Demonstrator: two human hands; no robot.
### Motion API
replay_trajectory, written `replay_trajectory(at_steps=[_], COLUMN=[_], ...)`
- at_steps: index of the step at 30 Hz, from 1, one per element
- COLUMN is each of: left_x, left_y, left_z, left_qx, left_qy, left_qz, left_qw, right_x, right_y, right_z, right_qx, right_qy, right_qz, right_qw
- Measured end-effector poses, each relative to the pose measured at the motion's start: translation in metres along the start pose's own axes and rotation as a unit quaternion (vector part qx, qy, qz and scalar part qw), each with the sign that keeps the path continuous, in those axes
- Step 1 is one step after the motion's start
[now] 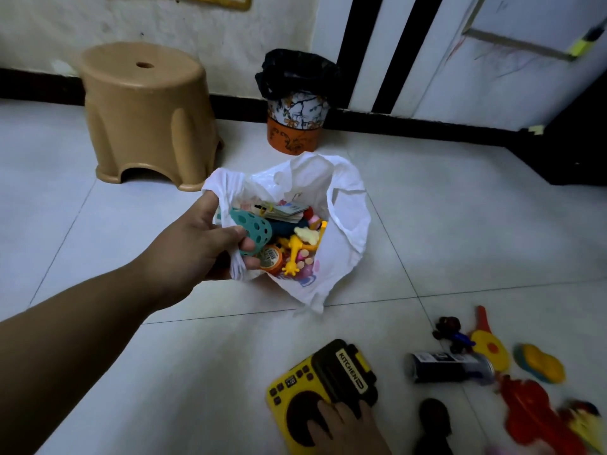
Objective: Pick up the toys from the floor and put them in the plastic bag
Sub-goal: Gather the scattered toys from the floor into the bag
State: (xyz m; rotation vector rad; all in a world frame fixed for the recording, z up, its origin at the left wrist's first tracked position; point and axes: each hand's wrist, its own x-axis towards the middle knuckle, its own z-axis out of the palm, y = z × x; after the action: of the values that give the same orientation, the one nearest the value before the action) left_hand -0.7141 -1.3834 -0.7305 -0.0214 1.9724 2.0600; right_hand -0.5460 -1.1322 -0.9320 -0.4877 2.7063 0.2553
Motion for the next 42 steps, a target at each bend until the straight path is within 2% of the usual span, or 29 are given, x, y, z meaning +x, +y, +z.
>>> replay_trajectory(at_steps=[2,4,6,8,10,15,18,21,25,29,33,39,42], left_x=[-0.001,-0.002,-0.004,-0.006,-0.009,-0.014,-0.014,-0.012,-0.012,-0.015,-0.014,-0.015,-0.016], left_y=[0.0,-0.001,-0.001,0.0,0.001,-0.001,-0.001,0.0,0.002,0.003,0.003,0.002,0.003], left_z=[-0.002,-0.004,-0.006,-0.008,-0.009,-0.011,-0.011,-0.01,-0.011,-0.016,-0.02,-0.016,-0.017], left_qx=[-0.001,-0.003,-0.003,-0.003,-0.008,-0.03,-0.021,-0.012,-0.001,0.013,0.014,0.026,0.03], left_qy=[0.0,0.005,0.013,0.02,0.022,0.02,0.02,0.017,0.018,0.019,0.013,-0.008,-0.009], left_qz=[0.002,0.004,0.001,-0.004,-0.012,-0.027,-0.027,-0.024,-0.033,-0.047,-0.045,-0.035,-0.032], left_qw=[1.0,1.0,1.0,1.0,1.0,0.999,0.999,0.999,0.999,0.999,0.999,0.999,0.999], right_x=[0.01,0.028,0.049,0.058,0.062,0.051,0.038,0.027,0.009,0.003,0.055,0.177,0.208], right_y=[0.008,0.024,0.043,0.05,0.048,0.046,0.05,0.056,0.077,0.1,0.086,0.033,0.025], right_z=[-0.019,-0.038,-0.051,-0.064,-0.065,-0.056,-0.065,-0.105,-0.189,-0.235,-0.257,-0.288,-0.3], right_qx=[0.038,-0.004,-0.073,-0.082,-0.114,-0.091,-0.002,0.085,0.184,0.23,0.239,0.212,0.196], right_qy=[-0.015,-0.022,-0.059,-0.17,-0.184,-0.173,-0.176,-0.169,-0.111,-0.005,0.02,-0.057,0.005], right_qz=[-0.024,-0.057,-0.1,-0.088,-0.094,-0.108,-0.087,-0.052,-0.027,0.03,0.067,0.068,0.066], right_qw=[0.999,0.998,0.99,0.978,0.972,0.975,0.98,0.981,0.976,0.973,0.969,0.973,0.978])
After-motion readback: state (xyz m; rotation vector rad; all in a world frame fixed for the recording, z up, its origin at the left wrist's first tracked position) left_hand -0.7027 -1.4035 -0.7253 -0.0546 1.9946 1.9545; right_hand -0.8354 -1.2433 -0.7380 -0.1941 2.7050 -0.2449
